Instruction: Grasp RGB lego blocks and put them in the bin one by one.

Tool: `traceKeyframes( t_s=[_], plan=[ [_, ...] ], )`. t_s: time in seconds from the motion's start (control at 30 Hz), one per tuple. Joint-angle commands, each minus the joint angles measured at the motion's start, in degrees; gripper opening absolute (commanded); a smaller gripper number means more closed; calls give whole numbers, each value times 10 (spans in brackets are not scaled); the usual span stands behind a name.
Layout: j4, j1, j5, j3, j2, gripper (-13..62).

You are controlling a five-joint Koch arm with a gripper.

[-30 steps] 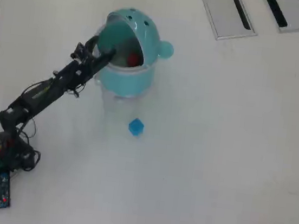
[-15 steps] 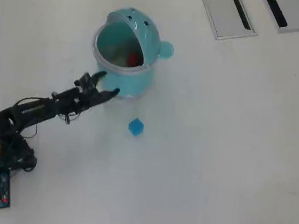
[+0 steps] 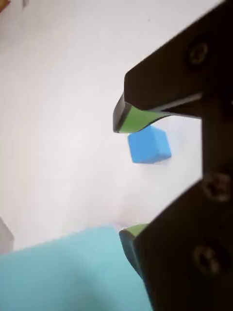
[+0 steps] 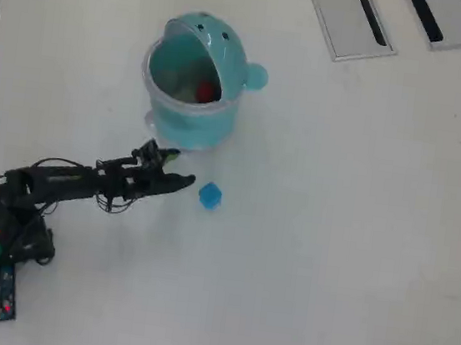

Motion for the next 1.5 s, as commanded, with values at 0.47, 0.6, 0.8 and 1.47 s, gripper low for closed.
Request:
traceKeyframes(
  t_s=[0.47,0.6,0.8,1.47],
  plan=[
    [-132,43,-21,-76,-171,347],
    [-148,52,-23,-101,-208,350],
    [-149,62,-26,-127,-244,352],
    [-176,40,-26,-130,-293,317]
  ],
)
